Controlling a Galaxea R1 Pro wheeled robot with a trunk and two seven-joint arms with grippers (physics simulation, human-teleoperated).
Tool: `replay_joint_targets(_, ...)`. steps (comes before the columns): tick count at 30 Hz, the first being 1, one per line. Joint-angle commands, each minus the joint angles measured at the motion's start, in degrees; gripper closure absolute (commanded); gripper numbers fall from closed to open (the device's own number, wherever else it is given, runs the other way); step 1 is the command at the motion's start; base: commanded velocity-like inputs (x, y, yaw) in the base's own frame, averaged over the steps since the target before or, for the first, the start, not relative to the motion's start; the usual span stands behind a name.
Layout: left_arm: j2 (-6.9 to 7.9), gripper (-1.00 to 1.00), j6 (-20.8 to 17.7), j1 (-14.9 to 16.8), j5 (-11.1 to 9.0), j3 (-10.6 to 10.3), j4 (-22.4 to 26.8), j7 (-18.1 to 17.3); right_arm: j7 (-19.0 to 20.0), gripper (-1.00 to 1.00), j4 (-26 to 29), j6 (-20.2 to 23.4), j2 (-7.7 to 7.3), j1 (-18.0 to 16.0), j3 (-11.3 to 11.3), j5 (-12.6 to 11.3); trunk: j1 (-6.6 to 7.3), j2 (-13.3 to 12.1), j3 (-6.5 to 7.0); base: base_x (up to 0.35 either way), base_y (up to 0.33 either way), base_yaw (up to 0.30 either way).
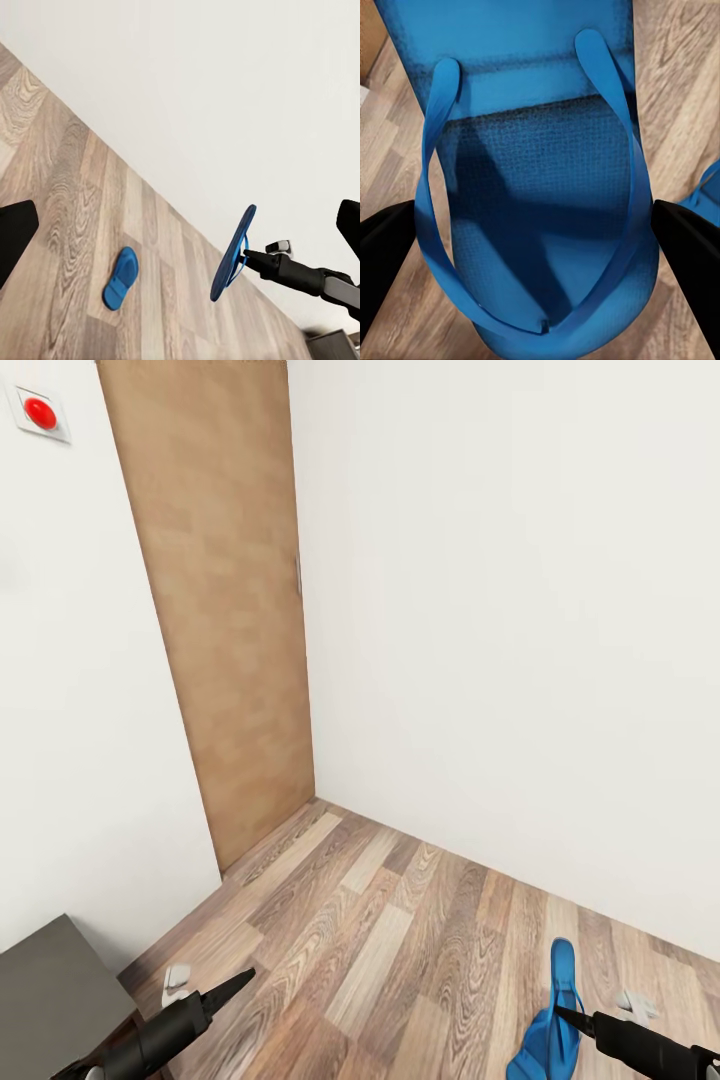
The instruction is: In the bedroom, move the book from the bed onto either nightstand, and place the two sandals side by side next to the bed.
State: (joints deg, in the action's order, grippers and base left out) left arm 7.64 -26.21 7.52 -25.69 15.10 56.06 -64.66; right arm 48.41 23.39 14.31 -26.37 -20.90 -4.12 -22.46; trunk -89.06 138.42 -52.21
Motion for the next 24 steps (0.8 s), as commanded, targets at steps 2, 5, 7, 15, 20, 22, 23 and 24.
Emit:
replay_joint_targets(2, 0.0, -1.0, -0.6, 0.0, -0.2, 0.0, 0.0, -0.1, 0.1, 1.0, 0.0, 0.5, 0.0, 0.0, -0.1, -0.4, 0.46, -0.8, 0.31, 0.0, 0.0, 0.0)
replay_joint_targets(5, 0.0, -1.0, -0.6, 0.0, -0.2, 0.0, 0.0, -0.1, 0.1, 1.0, 0.0, 0.5, 0.0, 0.0, -0.1, -0.4, 0.46, -0.8, 0.31, 0.0, 0.0, 0.0)
replay_joint_targets(7, 0.0, -1.0, -0.6, 0.0, -0.2, 0.0, 0.0, -0.2, 0.1, 1.0, 0.0, 0.5, 0.0, 0.0, -0.1, -0.4, 0.46, -0.8, 0.31, 0.0, 0.0, 0.0)
replay_joint_targets(15, 0.06, -1.0, -0.5, 0.0, -0.1, 0.0, 0.0, -0.1, 0.1, 1.0, -0.1, 0.5, 0.02, 0.0, -0.1, -0.4, 0.46, -0.8, 0.31, 0.0, 0.0, 0.0)
replay_joint_targets(20, 0.09, -1.0, 1.5, 0.0, 2.5, 0.1, -1.0, 0.0, 0.1, 1.0, -0.1, 0.5, 0.07, 0.0, -0.1, -0.4, 0.46, -0.8, 0.31, 0.0, 0.0, 0.0)
replay_joint_targets(22, 0.12, -1.0, 3.5, 0.0, 4.8, 0.4, -3.9, 0.1, 0.1, 1.0, -0.1, 0.0, 0.08, 0.0, -0.1, -0.4, 0.46, -0.8, 0.31, 0.0, 0.0, 0.0)
replay_joint_targets(23, 0.15, -1.0, 4.2, 0.0, 5.3, 0.5, -4.7, 0.1, 0.1, 1.0, -0.1, -0.2, 0.08, 0.0, -0.1, -0.4, 0.46, -0.8, 0.31, 0.0, 0.0, 0.0)
replay_joint_targets(24, 0.23, -1.0, 5.6, -0.1, 6.0, 0.6, -6.2, 0.1, 0.1, 1.0, -0.1, -0.6, 0.09, 0.0, -0.1, -0.4, 0.46, -0.8, 0.31, 0.0, 0.0, 0.0)
